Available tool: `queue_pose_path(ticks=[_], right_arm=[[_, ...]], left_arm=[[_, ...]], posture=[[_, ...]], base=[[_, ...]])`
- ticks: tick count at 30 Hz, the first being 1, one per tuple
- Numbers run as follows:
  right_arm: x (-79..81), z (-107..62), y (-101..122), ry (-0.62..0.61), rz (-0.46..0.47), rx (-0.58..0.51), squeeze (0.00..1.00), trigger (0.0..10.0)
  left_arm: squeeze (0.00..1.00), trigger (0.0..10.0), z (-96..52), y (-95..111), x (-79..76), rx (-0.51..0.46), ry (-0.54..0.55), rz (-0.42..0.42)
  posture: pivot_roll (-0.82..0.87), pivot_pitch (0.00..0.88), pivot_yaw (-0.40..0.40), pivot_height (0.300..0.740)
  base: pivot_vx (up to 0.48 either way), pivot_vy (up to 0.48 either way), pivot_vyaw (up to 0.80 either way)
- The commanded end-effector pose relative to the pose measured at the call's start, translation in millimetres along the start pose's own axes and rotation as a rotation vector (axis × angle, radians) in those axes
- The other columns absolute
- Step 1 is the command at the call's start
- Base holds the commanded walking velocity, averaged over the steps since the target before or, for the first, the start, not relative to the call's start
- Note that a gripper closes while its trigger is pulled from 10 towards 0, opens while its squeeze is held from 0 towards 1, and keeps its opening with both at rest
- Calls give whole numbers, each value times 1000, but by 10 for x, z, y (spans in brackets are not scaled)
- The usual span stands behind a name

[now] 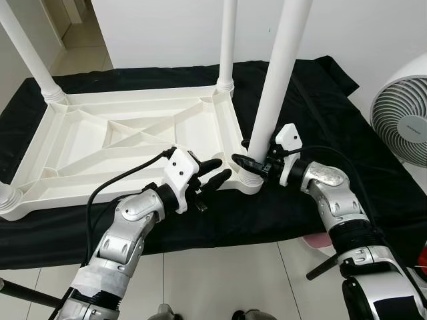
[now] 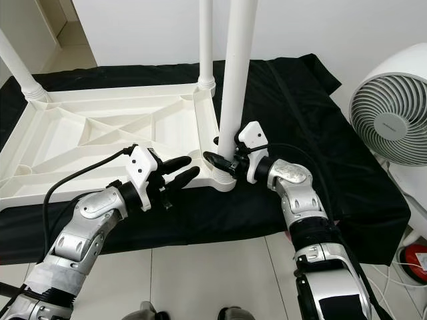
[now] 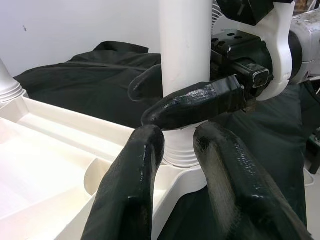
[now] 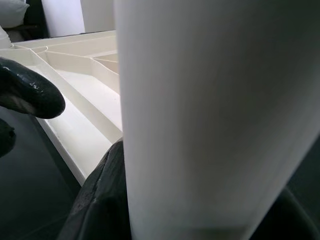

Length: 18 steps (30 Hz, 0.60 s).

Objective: Building children table

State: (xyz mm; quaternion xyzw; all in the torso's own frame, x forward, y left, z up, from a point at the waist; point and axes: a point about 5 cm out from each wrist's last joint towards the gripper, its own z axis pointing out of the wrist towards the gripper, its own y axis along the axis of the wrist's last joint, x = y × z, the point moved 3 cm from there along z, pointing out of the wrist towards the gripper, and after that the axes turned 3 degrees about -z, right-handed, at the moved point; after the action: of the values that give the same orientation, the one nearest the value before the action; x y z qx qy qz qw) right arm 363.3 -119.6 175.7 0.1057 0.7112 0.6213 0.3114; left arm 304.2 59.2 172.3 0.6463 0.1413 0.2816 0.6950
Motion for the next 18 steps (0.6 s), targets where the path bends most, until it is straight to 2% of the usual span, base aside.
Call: queue_pose_path(ticks=[1,11,13,14,15,16,17,18], right_arm=[[52,-3,-95,-19,34,26,0,10000],[12,-4,-155,-273,99,46,0,10000],[12,-4,-155,-273,99,46,0,10000],[31,9,-148,-352,118,52,0,10000],[31,9,-148,-352,118,52,0,10000],[64,24,-126,-453,151,51,0,10000],[64,24,-126,-453,151,51,0,10000],[91,23,-98,-537,175,44,0,10000]], left_arm=[[0,10000,10,-13,-33,2,-11,-5],[0,10000,44,-13,-79,-9,-16,-22],[0,10000,44,-13,-79,-9,-16,-22],[0,10000,43,-20,-93,-9,-17,-25],[0,10000,43,-20,-93,-9,-17,-25],[0,10000,39,-27,-110,-8,-20,-29],[0,10000,39,-27,-110,-8,-20,-29],[0,10000,36,-35,-123,-6,-22,-35]], posture=[[-106,62,37,740],[-115,80,34,740],[-115,80,34,740],[-122,91,33,740],[-122,91,33,740],[-125,97,31,740],[-125,97,31,740],[-125,97,31,740]], base=[[0,0,0],[0,0,0],[0,0,0],[0,0,0],[0,0,0],[0,0,0],[0,0,0],[0,0,0]])
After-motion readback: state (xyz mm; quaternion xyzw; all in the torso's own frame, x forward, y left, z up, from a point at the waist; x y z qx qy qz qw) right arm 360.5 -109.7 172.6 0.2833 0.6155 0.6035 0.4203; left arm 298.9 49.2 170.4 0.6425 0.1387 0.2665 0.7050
